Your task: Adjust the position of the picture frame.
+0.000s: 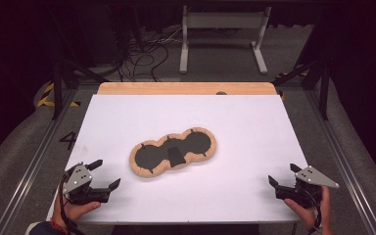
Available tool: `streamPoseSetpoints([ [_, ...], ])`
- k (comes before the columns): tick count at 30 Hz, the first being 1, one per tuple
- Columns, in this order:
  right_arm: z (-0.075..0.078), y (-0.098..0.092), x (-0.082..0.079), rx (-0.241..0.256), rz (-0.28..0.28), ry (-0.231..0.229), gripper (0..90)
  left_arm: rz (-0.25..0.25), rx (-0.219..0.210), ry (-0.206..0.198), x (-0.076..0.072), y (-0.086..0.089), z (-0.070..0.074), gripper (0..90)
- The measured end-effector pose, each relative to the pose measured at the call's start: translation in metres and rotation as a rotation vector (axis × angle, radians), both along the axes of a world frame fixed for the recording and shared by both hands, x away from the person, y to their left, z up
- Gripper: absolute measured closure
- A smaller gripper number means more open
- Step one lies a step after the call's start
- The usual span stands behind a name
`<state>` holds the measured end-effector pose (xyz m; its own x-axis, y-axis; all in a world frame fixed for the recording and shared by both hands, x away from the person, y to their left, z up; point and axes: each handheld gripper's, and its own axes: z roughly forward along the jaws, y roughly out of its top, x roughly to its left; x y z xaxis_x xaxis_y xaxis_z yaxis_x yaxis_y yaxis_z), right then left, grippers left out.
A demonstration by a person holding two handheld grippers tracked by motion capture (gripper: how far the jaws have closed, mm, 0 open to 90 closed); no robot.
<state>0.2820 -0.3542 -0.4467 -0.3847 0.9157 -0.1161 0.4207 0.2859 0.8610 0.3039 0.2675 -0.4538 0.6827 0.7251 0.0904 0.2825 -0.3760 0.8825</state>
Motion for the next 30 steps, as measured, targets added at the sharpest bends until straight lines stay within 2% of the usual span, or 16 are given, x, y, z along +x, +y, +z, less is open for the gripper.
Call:
streamPoseSetpoints([
  [4,0.001,0.001,0.002,-0.002,0.003,-0.005,12.0,0.002,0.016,0.014,-0.001,0.0,-0.002,11.7],
  [12,0.001,0.007,0.011,0.0,0.004,0.002,12.3,0.03,0.018,0.034,-0.001,0.006,-0.005,16.1],
  [15,0.002,0.009,0.015,0.015,0.003,0.011,14.3,0.038,0.009,0.044,0.002,0.006,-0.004,18.1],
  [19,0.008,0.012,0.024,0.052,-0.001,0.011,22.3,0.033,0.037,0.057,0.01,0.002,-0.005,22.2],
  [21,0.011,0.017,0.032,0.059,0.008,0.018,26.1,0.032,0.037,0.065,0.016,0.001,-0.005,26.6],
  [24,0.014,0.027,0.043,0.075,0.05,0.036,29.0,0.052,0.057,0.091,0.026,-0.001,-0.004,33.7],
  [26,0.015,0.034,0.049,0.07,0.073,0.048,30.9,0.045,0.046,0.105,0.032,-0.003,-0.004,37.3],
  [28,0.015,0.039,0.052,0.06,0.086,0.05,31.6,0.044,0.045,0.115,0.037,-0.005,-0.003,45.8],
  [29,0.018,0.049,0.063,0.08,0.106,0.057,35.3,0.037,0.04,0.118,0.041,-0.006,-0.002,49.7],
  [30,0.018,0.049,0.063,0.08,0.106,0.057,35.3,0.028,0.036,0.121,0.044,-0.008,-0.002,49.7],
])
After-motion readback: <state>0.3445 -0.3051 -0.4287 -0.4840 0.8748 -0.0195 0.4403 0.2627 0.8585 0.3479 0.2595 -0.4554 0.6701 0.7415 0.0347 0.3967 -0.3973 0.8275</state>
